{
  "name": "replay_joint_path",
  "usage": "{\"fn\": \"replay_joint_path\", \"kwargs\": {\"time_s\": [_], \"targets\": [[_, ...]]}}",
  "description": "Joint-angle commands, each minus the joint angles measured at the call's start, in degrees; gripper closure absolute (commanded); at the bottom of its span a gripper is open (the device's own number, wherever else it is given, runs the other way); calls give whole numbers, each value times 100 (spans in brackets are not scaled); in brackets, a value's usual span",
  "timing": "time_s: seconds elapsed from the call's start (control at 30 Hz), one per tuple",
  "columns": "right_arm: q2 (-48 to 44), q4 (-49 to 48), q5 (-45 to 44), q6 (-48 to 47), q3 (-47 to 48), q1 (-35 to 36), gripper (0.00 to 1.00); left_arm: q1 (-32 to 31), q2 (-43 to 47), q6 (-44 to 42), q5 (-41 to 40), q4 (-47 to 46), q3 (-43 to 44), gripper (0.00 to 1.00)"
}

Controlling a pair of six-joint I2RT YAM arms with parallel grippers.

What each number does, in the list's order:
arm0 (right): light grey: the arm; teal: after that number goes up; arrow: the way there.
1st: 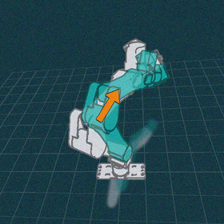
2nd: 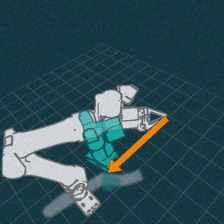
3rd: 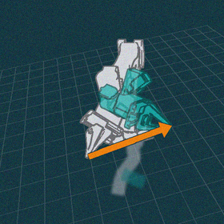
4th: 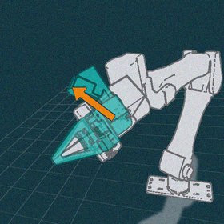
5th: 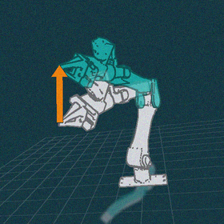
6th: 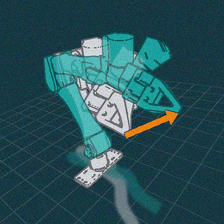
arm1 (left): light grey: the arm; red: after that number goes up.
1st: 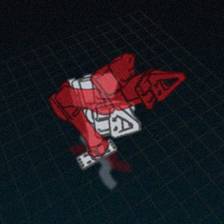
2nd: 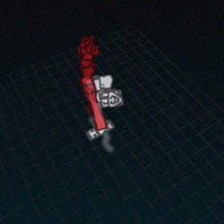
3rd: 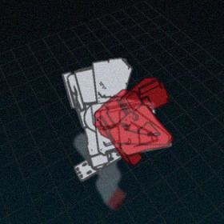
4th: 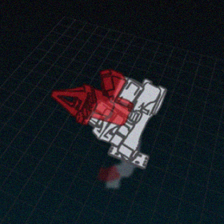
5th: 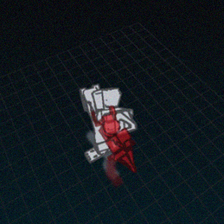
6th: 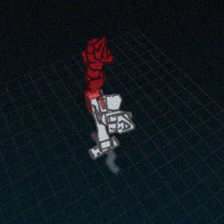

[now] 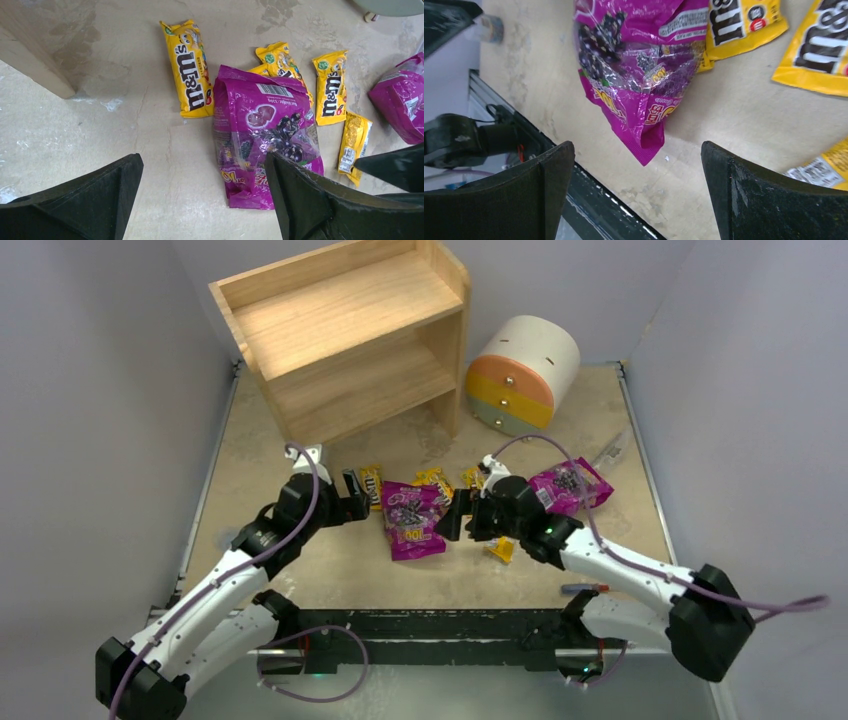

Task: Place and organize the candy bags onto the shelf

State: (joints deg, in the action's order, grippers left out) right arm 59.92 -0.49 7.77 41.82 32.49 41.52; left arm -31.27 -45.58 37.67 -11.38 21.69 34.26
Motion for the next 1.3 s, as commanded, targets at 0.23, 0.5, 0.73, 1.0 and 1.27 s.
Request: {"fn": "replay_joint_path", "kwargs": {"time_s": [0.23,0.5,0.73,1.0,1.27], "targets": [[1465,-1289,-661,392,304,421,3,-11,94,82,174,-273,-118,0],[2197,-2016,-585,611,282,501,7,-11,110,74,232,-304,-165,0],[2209,-2529,-575,542,167,498,61,-11,169,41,350,-352,-187,0],[1157,-2851,-712,518,76,503,96,-13,188,-61,1093,-1057,-295,0],[-259,-3119,-1616,688,109,498,100,-10,199,341,2487,-2788,-418,0]]}}
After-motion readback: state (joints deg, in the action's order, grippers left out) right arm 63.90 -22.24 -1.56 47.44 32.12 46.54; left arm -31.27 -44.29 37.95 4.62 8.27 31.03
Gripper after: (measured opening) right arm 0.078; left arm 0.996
